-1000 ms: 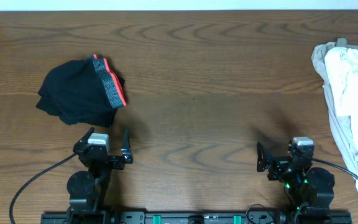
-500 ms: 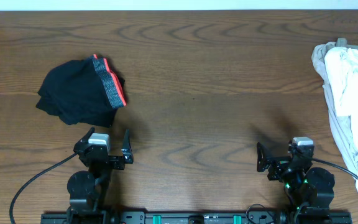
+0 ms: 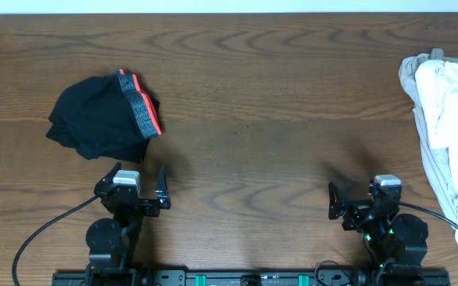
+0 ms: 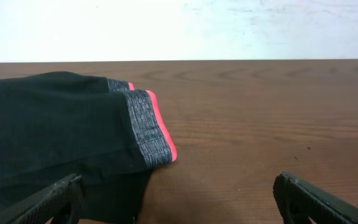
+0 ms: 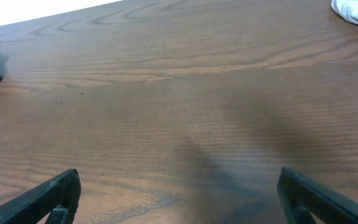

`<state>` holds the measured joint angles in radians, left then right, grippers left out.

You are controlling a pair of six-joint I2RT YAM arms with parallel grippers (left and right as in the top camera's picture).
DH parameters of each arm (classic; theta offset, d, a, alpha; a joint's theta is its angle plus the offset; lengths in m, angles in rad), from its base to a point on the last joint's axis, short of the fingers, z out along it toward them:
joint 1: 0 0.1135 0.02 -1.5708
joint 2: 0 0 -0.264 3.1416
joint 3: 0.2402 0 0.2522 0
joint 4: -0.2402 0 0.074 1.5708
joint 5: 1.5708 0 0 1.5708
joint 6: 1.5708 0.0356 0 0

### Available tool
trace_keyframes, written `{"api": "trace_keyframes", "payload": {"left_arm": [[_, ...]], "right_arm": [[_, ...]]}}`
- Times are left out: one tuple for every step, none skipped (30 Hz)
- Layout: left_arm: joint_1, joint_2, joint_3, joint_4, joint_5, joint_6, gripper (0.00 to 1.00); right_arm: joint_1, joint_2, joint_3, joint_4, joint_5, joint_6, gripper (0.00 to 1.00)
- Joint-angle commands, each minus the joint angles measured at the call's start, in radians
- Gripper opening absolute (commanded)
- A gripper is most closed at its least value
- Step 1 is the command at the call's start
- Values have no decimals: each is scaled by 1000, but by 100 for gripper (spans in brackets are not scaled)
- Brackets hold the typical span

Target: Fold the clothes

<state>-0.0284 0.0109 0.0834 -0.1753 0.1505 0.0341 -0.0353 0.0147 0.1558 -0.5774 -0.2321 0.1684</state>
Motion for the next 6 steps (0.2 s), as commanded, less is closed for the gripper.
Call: {"api": "trace_keyframes", "payload": {"left_arm": [[-4,-7,-28,-2,-2,13,98],[-4,-7,-28,-2,-2,13,98],[-4,-7,-28,-2,-2,13,98],[-4,-7,-28,-2,-2,13,98],[-4,-7,-28,-2,-2,13,98],[-4,-7,-28,-2,-2,13,98]], "right_arm": [[-14,-6,-3,1,-4,7,99],[-14,-6,-3,1,-5,7,99],[-14,-6,-3,1,-4,7,99],[-14,-6,-3,1,-5,7,99],[-14,-6,-3,1,-5,7,99],[-14,-6,-3,1,-4,7,99]]}}
